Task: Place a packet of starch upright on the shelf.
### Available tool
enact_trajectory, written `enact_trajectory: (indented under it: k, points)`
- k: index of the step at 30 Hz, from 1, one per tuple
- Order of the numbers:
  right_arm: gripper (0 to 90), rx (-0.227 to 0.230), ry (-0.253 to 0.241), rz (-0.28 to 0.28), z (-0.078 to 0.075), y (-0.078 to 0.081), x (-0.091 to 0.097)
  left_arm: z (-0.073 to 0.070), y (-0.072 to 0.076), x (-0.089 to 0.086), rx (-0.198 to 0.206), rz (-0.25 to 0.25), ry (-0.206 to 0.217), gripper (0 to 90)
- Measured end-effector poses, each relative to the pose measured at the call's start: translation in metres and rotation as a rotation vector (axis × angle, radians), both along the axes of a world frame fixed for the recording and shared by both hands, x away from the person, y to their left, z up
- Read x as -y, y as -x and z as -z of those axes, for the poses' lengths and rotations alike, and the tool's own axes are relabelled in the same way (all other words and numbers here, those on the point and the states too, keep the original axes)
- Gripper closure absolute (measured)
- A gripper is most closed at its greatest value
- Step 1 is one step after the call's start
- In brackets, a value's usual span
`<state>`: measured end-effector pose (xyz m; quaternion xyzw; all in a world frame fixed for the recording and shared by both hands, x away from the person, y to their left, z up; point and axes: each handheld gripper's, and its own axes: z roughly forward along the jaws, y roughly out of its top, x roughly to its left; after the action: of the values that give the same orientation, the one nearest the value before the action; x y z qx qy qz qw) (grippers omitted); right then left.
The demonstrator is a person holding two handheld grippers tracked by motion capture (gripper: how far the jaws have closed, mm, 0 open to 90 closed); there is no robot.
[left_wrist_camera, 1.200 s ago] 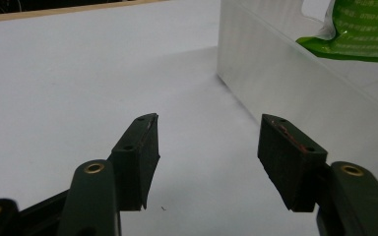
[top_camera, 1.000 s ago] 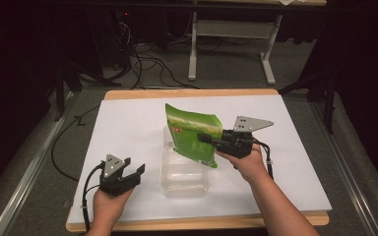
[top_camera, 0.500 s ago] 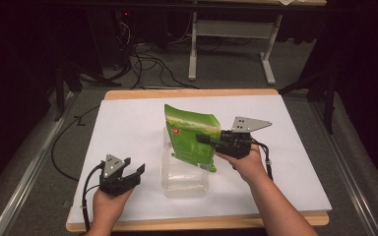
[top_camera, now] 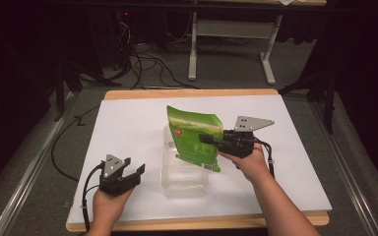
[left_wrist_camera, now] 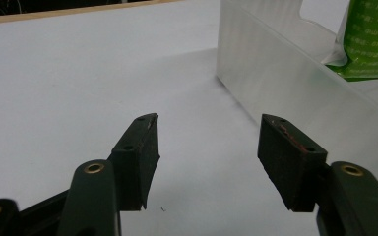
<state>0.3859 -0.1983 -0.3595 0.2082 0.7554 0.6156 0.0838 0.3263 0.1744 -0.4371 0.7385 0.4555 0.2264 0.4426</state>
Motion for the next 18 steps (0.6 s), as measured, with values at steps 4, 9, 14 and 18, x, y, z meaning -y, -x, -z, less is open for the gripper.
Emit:
enact_trajectory:
  k: [4, 9, 14, 18]
  points:
    - [86.6, -0.004, -0.008, -0.011, 0.0, 0.0, -0.004, 0.0, 0.0, 0.0, 0.001, 0.0, 0.0, 41.4]
    - [86.6, 0.004, -0.016, -0.007, 0.0, 0.0, -0.009, 0.0, 0.0, 0.0, 0.001, 0.0, 0.002, 41.4]
    - [86.6, 0.016, -0.005, -0.019, -0.005, -0.006, -0.023, -0.001, 0.0, -0.001, 0.0, 0.0, 0.005, 41.4]
    - [86.5, 0.013, 0.041, -0.032, -0.006, -0.01, -0.037, -0.001, 0.001, -0.001, 0.0, 0.002, 0.009, 41.4]
